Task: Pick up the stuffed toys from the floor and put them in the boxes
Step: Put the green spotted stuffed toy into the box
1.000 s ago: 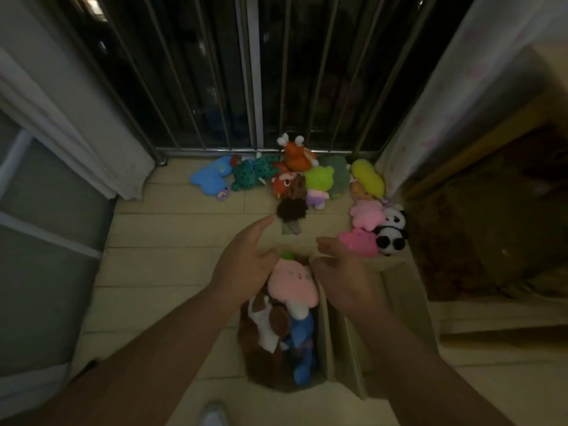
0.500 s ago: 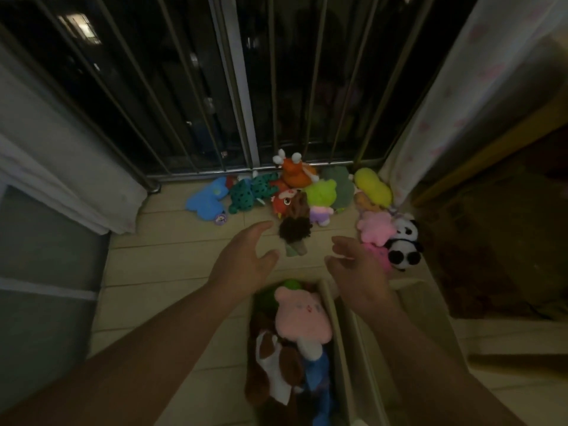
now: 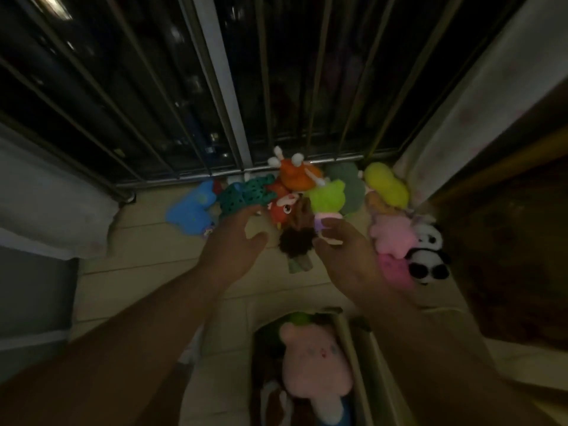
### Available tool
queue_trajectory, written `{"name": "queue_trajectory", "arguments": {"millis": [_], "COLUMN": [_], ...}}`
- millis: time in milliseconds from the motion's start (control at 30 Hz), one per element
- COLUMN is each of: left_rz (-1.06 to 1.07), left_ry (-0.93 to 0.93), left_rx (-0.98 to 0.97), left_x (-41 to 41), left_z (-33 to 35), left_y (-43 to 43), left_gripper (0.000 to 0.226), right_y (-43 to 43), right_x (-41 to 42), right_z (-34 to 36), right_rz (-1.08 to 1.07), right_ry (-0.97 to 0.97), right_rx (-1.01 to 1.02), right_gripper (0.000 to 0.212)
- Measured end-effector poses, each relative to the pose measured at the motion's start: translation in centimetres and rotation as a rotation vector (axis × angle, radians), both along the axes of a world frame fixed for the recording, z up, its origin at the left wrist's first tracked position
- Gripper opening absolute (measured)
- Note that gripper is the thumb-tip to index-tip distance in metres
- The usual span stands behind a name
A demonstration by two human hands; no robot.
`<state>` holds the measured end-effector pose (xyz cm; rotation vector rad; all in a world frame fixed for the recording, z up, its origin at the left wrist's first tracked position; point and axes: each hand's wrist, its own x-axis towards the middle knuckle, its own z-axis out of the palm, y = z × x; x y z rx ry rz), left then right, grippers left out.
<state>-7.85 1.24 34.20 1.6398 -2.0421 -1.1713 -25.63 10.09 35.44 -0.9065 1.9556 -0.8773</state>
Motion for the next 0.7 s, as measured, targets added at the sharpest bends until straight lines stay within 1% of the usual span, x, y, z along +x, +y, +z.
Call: {"name": "queue_trajectory", "arguments": {"millis": [100, 133, 200, 233, 333, 400, 467, 567, 600, 700], "left_rz": [-0.008, -0.016, -0.029, -0.042, -0.092, -0.118, -0.114, -0.132, -0.163, -0.244], "left_ry": [-0.021, -0.024, -0.041, -0.054, -0.085, -0.091, -0.06, -0.073, -0.099, -0.128], "left_rx": [0.02, 0.023, 0.031, 0.04, 0.086, 0.086, 0.095, 0.072, 0.062, 0.093], "left_x": [1.6, 2.1, 3.2, 3.6, 4.9, 5.6, 5.5, 4.6, 4.1, 2.8], "left_z": [-6.2, -8.4, -13.1, -15.3, -21.7, -25.5, -28.6, -32.9, -34.1, -36.7], "left_y": [-6.1, -8.2, -11.9, -13.9, -19.4, -22.5, -24.9, -27.8, -28.7, -30.8], "left_gripper": [0.051, 0.051, 0.05, 0.051, 0.054, 0.054, 0.05, 0.052, 0.056, 0.069], "right_y": [-5.6, -7.7, -11.6, -13.5, -18.3, -20.8, -23.0, -25.5, -26.1, -27.5], "right_x": [2.4, 3.3, 5.1, 5.8, 7.0, 7.9, 8.8, 9.9, 10.1, 10.4], "right_z": [-6.0, -8.2, -13.1, -15.6, -22.9, -27.4, -31.9, -38.2, -39.7, -42.8], "right_rz": [0.003, 0.001, -0.012, -0.023, -0.067, -0.13, -0.157, -0.192, -0.237, -0.374], "right_ry": [0.037, 0.042, 0.031, 0.011, -0.028, -0.111, -0.151, -0.185, -0.209, -0.306], "right_rx": [0.019, 0.017, 0.027, 0.026, 0.08, 0.116, 0.177, 0.215, 0.218, 0.236], "right_gripper": [0.029, 0.03, 0.043, 0.046, 0.031, 0.033, 0.036, 0.027, 0.028, 0.052]}}
